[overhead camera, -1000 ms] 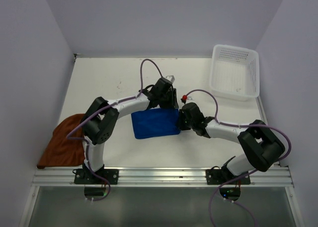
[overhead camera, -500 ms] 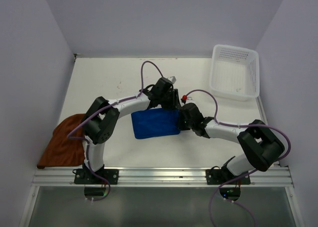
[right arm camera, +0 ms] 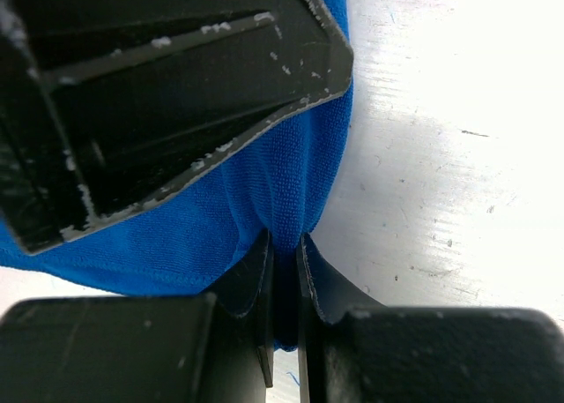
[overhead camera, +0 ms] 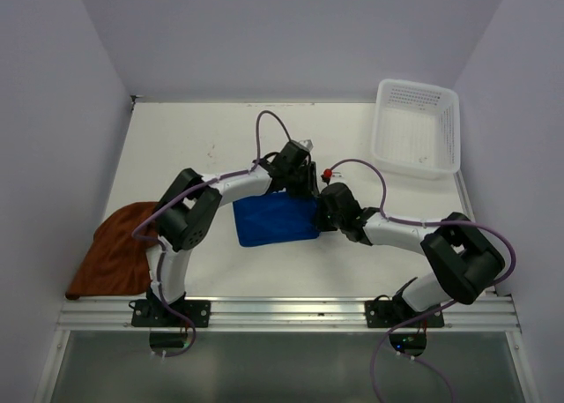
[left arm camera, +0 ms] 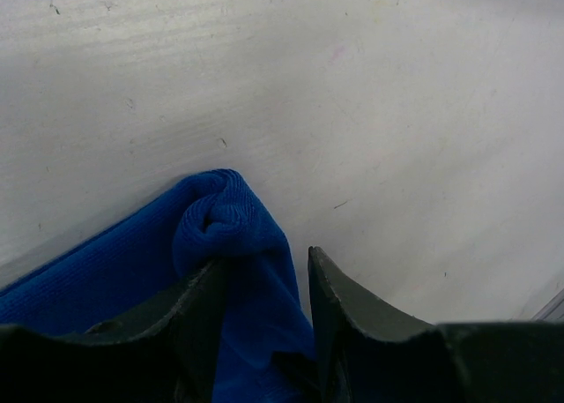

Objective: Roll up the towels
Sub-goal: Roll the towel

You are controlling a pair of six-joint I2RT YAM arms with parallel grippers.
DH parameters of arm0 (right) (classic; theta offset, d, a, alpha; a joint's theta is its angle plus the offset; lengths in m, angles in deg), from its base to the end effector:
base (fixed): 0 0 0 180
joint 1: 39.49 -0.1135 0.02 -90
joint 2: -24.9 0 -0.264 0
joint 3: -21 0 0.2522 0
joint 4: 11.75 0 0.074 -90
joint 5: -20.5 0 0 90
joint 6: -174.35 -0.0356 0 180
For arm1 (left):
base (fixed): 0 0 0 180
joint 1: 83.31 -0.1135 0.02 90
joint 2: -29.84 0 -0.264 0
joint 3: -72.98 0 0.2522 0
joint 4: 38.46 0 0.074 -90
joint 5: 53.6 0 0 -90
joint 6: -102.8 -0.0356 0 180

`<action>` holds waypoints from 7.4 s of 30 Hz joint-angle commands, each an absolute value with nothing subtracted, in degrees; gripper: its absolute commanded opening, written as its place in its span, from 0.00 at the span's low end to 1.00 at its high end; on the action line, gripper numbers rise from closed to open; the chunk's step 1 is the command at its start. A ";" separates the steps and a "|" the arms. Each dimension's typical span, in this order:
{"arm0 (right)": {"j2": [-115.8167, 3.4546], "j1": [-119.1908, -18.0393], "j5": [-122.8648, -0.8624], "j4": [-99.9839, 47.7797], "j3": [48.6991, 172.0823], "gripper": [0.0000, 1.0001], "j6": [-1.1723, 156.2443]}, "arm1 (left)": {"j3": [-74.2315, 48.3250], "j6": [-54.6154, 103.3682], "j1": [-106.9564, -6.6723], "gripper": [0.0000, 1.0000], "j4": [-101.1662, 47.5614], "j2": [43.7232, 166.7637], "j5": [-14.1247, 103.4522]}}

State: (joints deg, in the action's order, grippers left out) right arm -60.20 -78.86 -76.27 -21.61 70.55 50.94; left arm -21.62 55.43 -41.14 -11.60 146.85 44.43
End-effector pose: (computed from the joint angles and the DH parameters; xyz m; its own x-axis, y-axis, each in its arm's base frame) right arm 0.2187 0.1740 0.1520 -0.7712 0.0745 -0.6322 -0.1693 0.9334 0.3165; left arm 0.3260 -0.3020 0.1698 -0.9092 -0.0813 -0.4084 0.1584 0.8395 -0.5198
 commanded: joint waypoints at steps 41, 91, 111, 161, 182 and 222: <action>-57.10 -81.94 -82.95 -16.28 62.27 0.00 44.71 | -33.33 46.63 -36.56 0.00 5.01 159.48 23.30; -88.39 -109.45 -118.02 -63.04 103.40 0.13 61.94 | -10.92 47.95 -48.86 0.00 -29.00 148.75 45.19; -66.45 -107.26 -100.81 -57.42 96.20 0.54 53.95 | -5.74 47.78 -48.86 0.00 -33.48 149.90 44.05; -58.78 -70.95 -66.07 -18.64 67.01 0.00 49.45 | -2.74 48.21 -48.68 0.05 -33.84 144.89 46.24; -65.01 -93.97 -101.58 -39.04 81.78 0.00 57.02 | -6.18 47.51 -50.35 0.42 -24.79 133.82 51.08; -96.12 -112.96 -123.38 -66.20 111.04 0.00 63.61 | -6.53 45.05 -50.97 0.42 -20.13 126.52 55.21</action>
State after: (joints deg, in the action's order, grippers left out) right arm -93.84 -112.02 -126.85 -65.10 109.39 63.93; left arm -5.40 46.69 -50.58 -20.05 129.97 54.07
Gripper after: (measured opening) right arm 0.146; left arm 0.428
